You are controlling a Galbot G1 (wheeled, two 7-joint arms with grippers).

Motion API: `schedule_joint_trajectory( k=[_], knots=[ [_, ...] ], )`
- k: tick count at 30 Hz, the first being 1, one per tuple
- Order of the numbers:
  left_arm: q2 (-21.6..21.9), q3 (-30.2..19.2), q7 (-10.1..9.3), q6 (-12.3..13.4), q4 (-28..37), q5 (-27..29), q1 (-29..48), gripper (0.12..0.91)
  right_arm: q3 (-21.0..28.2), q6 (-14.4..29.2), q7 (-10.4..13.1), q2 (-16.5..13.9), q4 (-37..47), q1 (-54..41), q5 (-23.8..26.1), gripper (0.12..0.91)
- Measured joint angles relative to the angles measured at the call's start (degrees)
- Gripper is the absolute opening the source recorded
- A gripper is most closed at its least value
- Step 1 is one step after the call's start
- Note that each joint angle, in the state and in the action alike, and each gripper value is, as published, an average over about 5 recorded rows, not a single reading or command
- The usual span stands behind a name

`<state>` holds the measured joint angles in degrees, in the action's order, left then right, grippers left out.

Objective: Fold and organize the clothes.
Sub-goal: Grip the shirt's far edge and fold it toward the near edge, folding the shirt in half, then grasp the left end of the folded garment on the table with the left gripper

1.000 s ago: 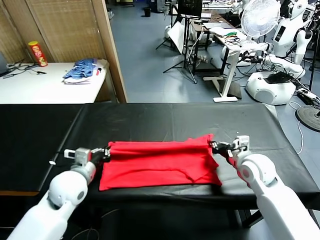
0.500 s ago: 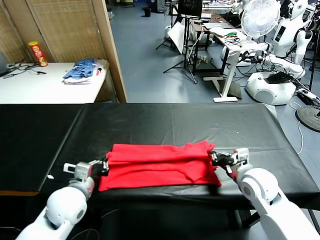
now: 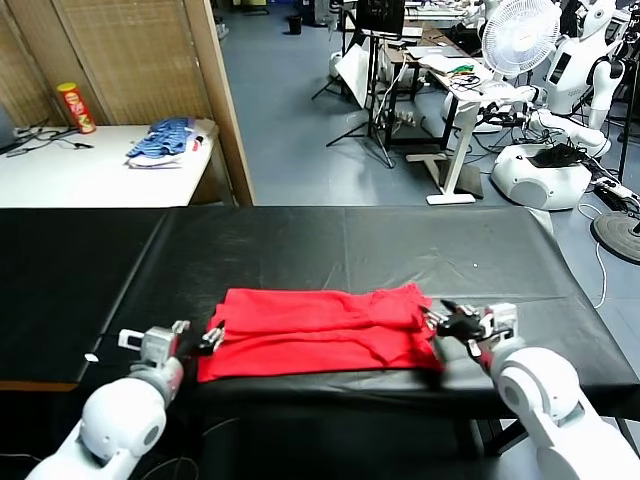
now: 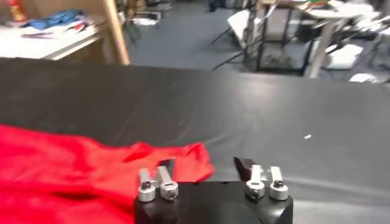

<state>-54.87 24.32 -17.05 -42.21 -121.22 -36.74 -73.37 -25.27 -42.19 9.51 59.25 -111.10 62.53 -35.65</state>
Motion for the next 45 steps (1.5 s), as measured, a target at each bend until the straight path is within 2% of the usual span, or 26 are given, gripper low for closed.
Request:
schedule_joint_trajectory(
  k=[3, 9, 12, 15, 17, 20, 23, 25, 28, 31, 35, 37, 42, 45],
  knots=[
    [-1.42, -0.61, -0.21, 0.11, 2.5, -2.81, 2.81, 0.791, 1.69, 0.02, -0.08, 2.25, 3.72, -2.54, 1.62, 0.797],
    [-4.33, -2.46, -0.24, 2.35, 8.29, -6.95, 8.12, 0.798, 3.88, 0.97, -0.23, 5.72, 9.39, -5.61, 2.78, 0.796],
    [-5.36, -2.95, -0.4, 2.96, 10.98, -8.7, 9.8, 0.798, 4.15, 1.48, -0.45, 6.81, 10.94, -6.11, 3.21, 0.771],
    [-6.15, -3.11, -0.57, 3.24, 13.41, -10.69, 11.03, 0.796, 4.09, 1.9, -0.94, 7.42, 11.81, -6.1, 3.57, 0.693],
    [-6.59, -3.15, -0.6, 3.62, 14.81, -11.3, 11.53, 0.78, 4.01, 2.24, -1.35, 7.79, 12.19, -5.94, 3.95, 0.6],
    [-7.12, -3.2, -0.58, 4.36, 16.37, -10.78, 11.78, 0.672, 3.99, 3.06, -1.84, 8.45, 12.74, -5.68, 5.03, 0.441],
    [-7.57, -3.25, -0.46, 5.3, 17.56, -9.14, 11.77, 0.508, 4.06, 4.43, -1.54, 9.2, 13.27, -5.48, 6.5, 0.274],
    [-7.87, -3.34, -0.27, 6.27, 18.21, -7.61, 11.71, 0.39, 4.18, 5.44, -0.38, 9.83, 13.5, -5.27, 7.3, 0.182],
    [-8.21, -3.66, 0.62, 8.21, 18.74, -4.39, 11.41, 0.223, 4.33, 6.6, 1.5, 10.9, 13.58, -4.85, 7.85, 0.126],
    [-8.37, -4.17, 1.96, 10.5, 18.8, 0.9, 10.96, 0.131, 4.31, 7.43, 1.85, 11.8, 13.53, -4.48, 8.0, 0.127],
    [-8.63, -4.59, 2.47, 12.02, 18.68, 5.67, 10.96, 0.125, 3.99, 7.69, 1.0, 12.13, 13.0, -3.99, 8.02, 0.135],
    [-8.72, -4.63, 2.48, 12.1, 18.6, 6.26, 11.12, 0.125, 3.62, 7.58, 0.71, 11.89, 12.4, -3.59, 8.01, 0.179],
    [-8.23, -4.12, 2.28, 11.87, 17.76, 6.18, 10.8, 0.142, 1.98, 7.54, 0.46, 10.54, 9.56, -2.07, 7.49, 0.439],
    [-7.55, -3.32, 2.21, 11.8, 16.86, 5.73, 10.11, 0.249, 0.57, 7.55, 0.41, 9.53, 7.02, -0.79, 7.01, 0.606]
  ],
)
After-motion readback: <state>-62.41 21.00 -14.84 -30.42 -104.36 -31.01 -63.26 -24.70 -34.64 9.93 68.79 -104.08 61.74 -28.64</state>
